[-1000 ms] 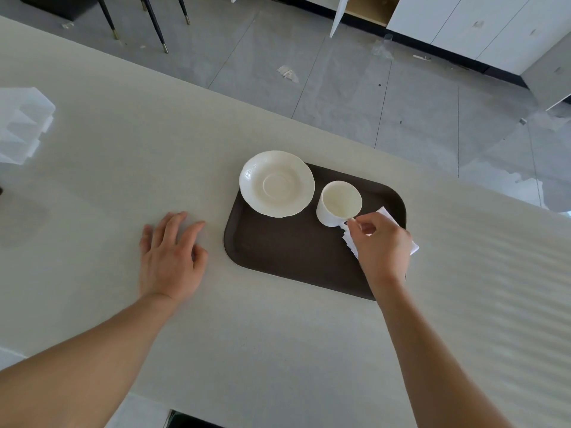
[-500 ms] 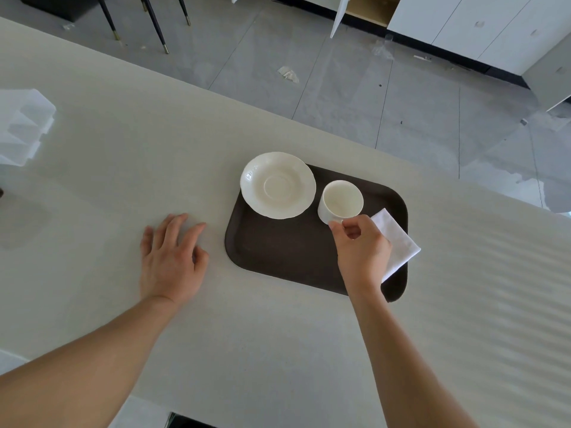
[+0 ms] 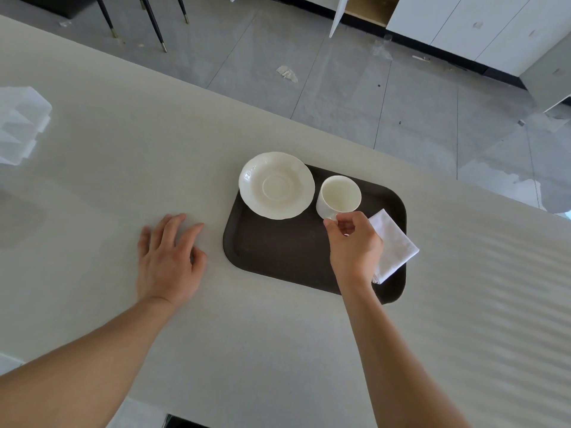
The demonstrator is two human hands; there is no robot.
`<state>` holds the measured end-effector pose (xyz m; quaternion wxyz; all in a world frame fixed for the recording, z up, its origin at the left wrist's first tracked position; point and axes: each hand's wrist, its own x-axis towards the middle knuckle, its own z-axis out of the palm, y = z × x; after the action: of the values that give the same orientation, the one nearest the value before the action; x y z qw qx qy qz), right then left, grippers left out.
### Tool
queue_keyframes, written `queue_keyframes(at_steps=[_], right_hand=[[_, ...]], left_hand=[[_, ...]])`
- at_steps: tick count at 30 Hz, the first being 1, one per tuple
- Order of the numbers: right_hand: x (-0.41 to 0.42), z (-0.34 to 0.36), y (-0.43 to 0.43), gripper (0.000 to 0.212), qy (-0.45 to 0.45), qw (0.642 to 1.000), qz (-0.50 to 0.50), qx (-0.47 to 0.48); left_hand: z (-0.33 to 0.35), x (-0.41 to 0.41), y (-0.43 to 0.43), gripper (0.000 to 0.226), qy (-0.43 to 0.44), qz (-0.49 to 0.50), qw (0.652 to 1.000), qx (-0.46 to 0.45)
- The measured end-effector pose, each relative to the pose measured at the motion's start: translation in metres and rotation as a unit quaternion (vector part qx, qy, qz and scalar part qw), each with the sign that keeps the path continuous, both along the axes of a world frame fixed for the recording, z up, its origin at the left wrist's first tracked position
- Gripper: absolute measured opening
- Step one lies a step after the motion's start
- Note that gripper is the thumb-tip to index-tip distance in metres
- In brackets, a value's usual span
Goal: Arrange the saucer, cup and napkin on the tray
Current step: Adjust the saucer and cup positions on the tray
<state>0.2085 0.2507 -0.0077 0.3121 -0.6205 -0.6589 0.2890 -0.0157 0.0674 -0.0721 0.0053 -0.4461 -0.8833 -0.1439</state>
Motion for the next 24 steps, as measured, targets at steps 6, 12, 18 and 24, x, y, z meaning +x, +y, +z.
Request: queue_keyframes(at_steps=[6,12,18,24], right_hand=[[0.001,-0.001,0.003,0.019,0.003,1.000,0.003,-0.001],[0.003,-0.002,0.004,0.016,0.001,1.000,0.002,-0.002],[0.000,0.001,0.010,0.017,0.013,1.000,0.000,-0.016],[0.000,0.002,0.011,0.018,0.011,1.000,0.007,-0.016]], left_hand=[[-0.001,0.000,-0.001,0.045,0.004,-0.002,1.000,0.004],[-0.002,-0.001,-0.001,0.045,0.004,-0.001,1.000,-0.003],[-0.004,-0.002,-0.001,0.045,0.007,-0.003,1.000,-0.003],[-0.003,-0.001,-0.001,0.045,0.008,-0.003,1.000,-0.001]])
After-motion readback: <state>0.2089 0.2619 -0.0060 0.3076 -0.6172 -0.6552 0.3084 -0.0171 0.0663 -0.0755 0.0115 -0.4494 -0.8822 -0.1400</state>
